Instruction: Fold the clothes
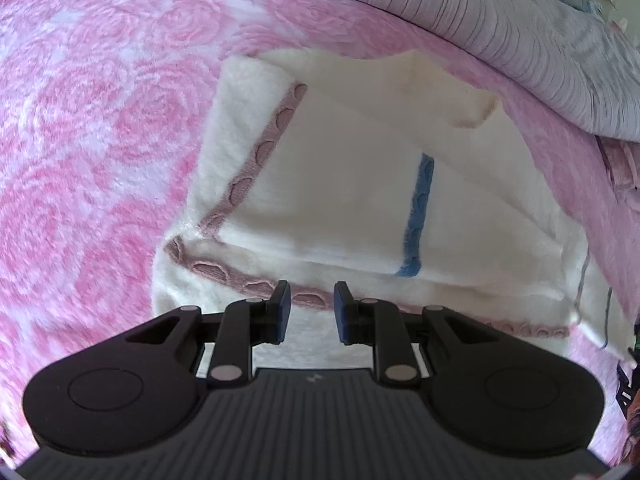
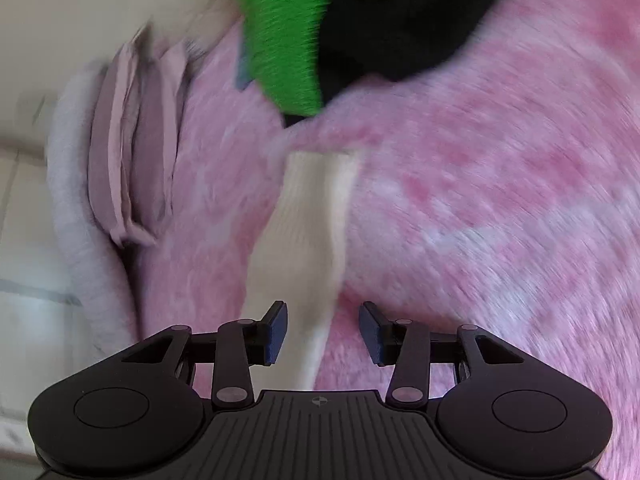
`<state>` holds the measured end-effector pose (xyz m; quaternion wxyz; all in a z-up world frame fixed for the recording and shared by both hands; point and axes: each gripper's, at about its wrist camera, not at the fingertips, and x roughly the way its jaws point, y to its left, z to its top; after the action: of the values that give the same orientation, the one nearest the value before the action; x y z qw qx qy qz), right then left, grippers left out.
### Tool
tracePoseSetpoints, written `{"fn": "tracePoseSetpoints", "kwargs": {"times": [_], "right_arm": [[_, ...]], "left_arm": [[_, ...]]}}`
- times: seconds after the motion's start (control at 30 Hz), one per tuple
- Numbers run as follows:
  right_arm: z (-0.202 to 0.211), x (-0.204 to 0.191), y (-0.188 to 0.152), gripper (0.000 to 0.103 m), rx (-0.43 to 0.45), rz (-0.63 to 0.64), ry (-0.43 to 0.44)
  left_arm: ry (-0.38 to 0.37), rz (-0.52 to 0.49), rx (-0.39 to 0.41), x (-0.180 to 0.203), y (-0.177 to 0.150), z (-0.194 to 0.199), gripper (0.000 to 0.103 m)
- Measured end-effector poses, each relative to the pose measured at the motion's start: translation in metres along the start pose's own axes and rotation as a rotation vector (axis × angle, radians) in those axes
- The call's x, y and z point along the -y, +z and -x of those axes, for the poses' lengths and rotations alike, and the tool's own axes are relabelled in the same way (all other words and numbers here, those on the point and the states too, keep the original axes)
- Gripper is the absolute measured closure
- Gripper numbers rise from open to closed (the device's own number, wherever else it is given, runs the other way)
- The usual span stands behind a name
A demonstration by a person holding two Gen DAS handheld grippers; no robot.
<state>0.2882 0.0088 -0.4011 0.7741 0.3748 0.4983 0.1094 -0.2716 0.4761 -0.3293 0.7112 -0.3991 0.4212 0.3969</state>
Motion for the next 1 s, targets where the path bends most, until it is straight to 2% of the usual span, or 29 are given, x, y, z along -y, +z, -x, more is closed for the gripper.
{"fn": "tracePoseSetpoints", "kwargs": {"times": [0.03, 0.1, 0.2, 0.33, 0.4, 0.47, 0.53, 0.57, 0.67, 0.73, 0.83, 0.9, 1.0], "right_arm": [[-0.002, -0.01, -0.003, 0.098, 0.001, 0.095, -0.05], [-0.004, -0.042, -0.016, 0.099, 0.035, 0.28, -0.134], [0.015, -0.093, -0.057, 0.099, 0.077, 0.473, 0.011], [0.063, -0.171, -0.158, 0.098, 0.005, 0.88, 0.229], [0.083, -0.191, -0.224, 0.098, -0.091, 1.067, 0.329], [0.089, -0.194, -0.281, 0.093, -0.243, 1.235, 0.367], [0.087, -0.185, -0.341, 0.063, -0.414, 1.438, 0.297], [0.084, -0.175, -0.364, 0.06, -0.469, 1.52, 0.229], [0.079, -0.149, -0.387, 0.059, -0.533, 1.588, 0.103], [0.074, -0.142, -0.367, 0.058, -0.538, 1.507, 0.039], [0.068, -0.133, -0.326, 0.057, -0.512, 1.351, -0.077], [0.058, -0.133, -0.29, 0.057, -0.462, 1.224, -0.161], [0.042, -0.131, -0.23, 0.056, -0.369, 0.995, -0.276]], "left_arm": [[-0.002, 0.003, 0.002, 0.0, 0.0, 0.001, 0.085], [-0.007, 0.006, 0.006, 0.0, 0.0, 0.003, 0.085], [-0.024, 0.024, 0.013, -0.004, -0.003, 0.009, 0.085], [-0.048, 0.06, 0.007, -0.009, -0.013, 0.016, 0.085], [-0.062, 0.078, -0.003, -0.012, -0.021, 0.018, 0.085], [-0.074, 0.092, -0.019, -0.013, -0.03, 0.02, 0.085], [-0.081, 0.105, -0.034, -0.014, -0.039, 0.02, 0.085], [-0.09, 0.11, -0.043, -0.014, -0.043, 0.02, 0.085], [-0.136, 0.098, -0.063, -0.009, -0.056, 0.02, 0.084], [-0.172, 0.064, -0.075, 0.001, -0.062, 0.016, 0.082], [-0.247, 0.057, -0.098, 0.022, -0.065, 0.002, 0.08], [-0.296, 0.075, -0.112, 0.035, -0.065, -0.01, 0.078], [-0.333, 0.103, -0.118, 0.054, -0.06, -0.03, 0.077]]}}
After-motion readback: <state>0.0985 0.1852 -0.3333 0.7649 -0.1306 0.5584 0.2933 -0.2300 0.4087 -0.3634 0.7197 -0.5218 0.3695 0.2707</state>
